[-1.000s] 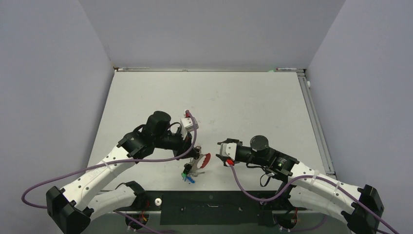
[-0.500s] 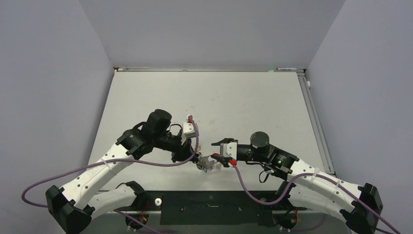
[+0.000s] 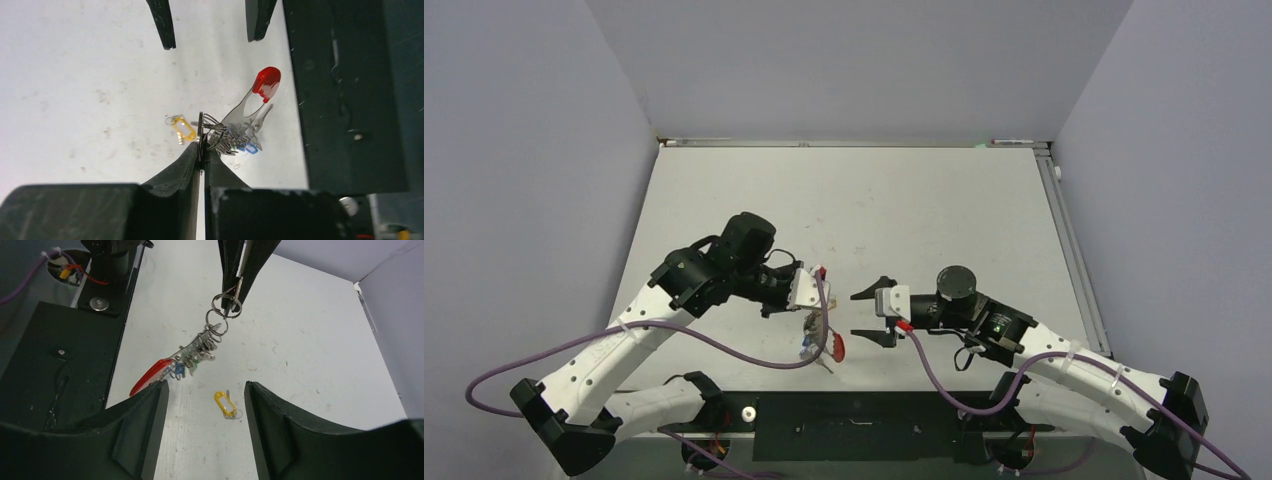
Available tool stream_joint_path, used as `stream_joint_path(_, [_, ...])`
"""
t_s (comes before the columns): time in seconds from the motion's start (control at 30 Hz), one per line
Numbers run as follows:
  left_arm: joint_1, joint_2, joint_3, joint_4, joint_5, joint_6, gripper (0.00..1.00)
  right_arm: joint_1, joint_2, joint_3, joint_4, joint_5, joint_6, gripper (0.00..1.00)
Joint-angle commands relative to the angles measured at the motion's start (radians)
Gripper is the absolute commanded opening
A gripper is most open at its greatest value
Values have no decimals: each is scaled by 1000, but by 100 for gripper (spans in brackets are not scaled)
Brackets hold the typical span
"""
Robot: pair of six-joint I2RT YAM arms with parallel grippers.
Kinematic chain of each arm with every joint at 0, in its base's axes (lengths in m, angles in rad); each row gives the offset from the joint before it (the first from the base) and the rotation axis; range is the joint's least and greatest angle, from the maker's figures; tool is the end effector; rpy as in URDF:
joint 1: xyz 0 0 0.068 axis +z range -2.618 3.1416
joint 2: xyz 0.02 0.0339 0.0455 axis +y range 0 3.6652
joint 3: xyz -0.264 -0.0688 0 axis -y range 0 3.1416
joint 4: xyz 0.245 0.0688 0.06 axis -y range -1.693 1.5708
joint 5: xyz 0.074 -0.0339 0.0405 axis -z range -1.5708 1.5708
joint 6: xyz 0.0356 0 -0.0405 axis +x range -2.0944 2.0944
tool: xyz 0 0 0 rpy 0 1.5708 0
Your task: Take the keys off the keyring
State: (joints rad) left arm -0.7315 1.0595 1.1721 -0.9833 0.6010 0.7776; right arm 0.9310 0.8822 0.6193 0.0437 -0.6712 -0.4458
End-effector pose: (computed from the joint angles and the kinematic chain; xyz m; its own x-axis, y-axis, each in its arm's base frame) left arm 0.1310 -0.1447 0.3518 0.1712 0.6239 -0.7625 0.9851 -0.0945 0.1438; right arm 0.1039 0.1768 0.2895 0.3100 -0.1490 -0.9390 -0.9498 -0.0928 -0.2988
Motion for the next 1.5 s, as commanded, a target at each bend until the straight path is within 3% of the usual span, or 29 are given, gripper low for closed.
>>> stream_joint_path(0.0, [-28, -4, 82, -87, -115, 378, 0, -10, 4, 52, 34, -38, 130, 58])
stream_joint_path(0.17, [-53, -28, 75, -41, -202, 598, 0, -35, -3, 53, 69, -51, 208, 56])
stream_joint_path(0.37, [-61, -36, 81, 4, -168, 681, 0, -35, 21, 38, 181, -68, 311, 50])
stream_joint_path(0.6, [-68, -44, 66, 80, -137, 599, 0, -26, 59, -2, 344, -47, 441, 43])
stream_joint_path(0.83, [-73, -29, 95, 120, -124, 440, 0, 2, 71, -26, 390, 100, 506, 34])
stream_joint_path(1.03, [-75, -38, 86, 104, -84, 454, 0, -3, 69, -57, 404, 158, 420, 36])
stream_joint_path(1.47, [-77, -61, 71, 69, -22, 534, 0, -15, 68, -58, 446, 48, 259, 31])
